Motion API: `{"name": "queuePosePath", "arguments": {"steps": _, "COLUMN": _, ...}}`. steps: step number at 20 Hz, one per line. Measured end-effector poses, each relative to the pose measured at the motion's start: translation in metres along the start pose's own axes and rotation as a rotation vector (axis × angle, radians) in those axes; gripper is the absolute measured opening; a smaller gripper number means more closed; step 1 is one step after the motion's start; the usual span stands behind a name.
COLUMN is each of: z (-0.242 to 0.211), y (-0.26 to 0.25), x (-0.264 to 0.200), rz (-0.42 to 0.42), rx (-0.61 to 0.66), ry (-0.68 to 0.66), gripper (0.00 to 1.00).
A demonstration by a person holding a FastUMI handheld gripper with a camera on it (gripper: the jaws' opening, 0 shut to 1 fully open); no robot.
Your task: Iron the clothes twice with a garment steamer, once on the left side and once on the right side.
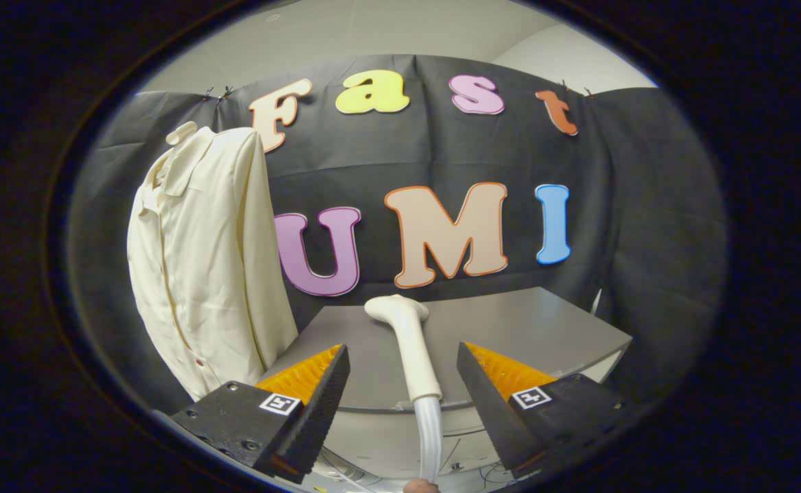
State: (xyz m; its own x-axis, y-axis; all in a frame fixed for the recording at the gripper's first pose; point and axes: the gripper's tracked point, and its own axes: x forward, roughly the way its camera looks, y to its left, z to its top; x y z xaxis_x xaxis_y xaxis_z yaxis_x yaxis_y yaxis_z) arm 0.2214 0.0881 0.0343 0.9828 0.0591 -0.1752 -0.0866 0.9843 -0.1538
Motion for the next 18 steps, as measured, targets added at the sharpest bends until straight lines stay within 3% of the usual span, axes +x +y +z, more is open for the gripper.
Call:
{"name": "queuePosePath", "arguments": {"steps": 6, "z": -0.008, "y": 0.005, "x": 0.059, "rz": 0.045, "rx": 0.035, "ry": 0.127, "gripper": 0.97}}
{"name": "queuePosePath", "arguments": {"steps": 12, "z": -0.016, "y": -0.009, "x": 0.116, "rz": 0.014, "rx": 0.113, "ry": 0.363, "gripper": 0.97}}
{"name": "queuePosePath", "arguments": {"steps": 18, "z": -0.012, "y": -0.020, "x": 0.152, "rz": -0.017, "rx": 0.063, "ry": 0.442, "gripper": 0.94}}
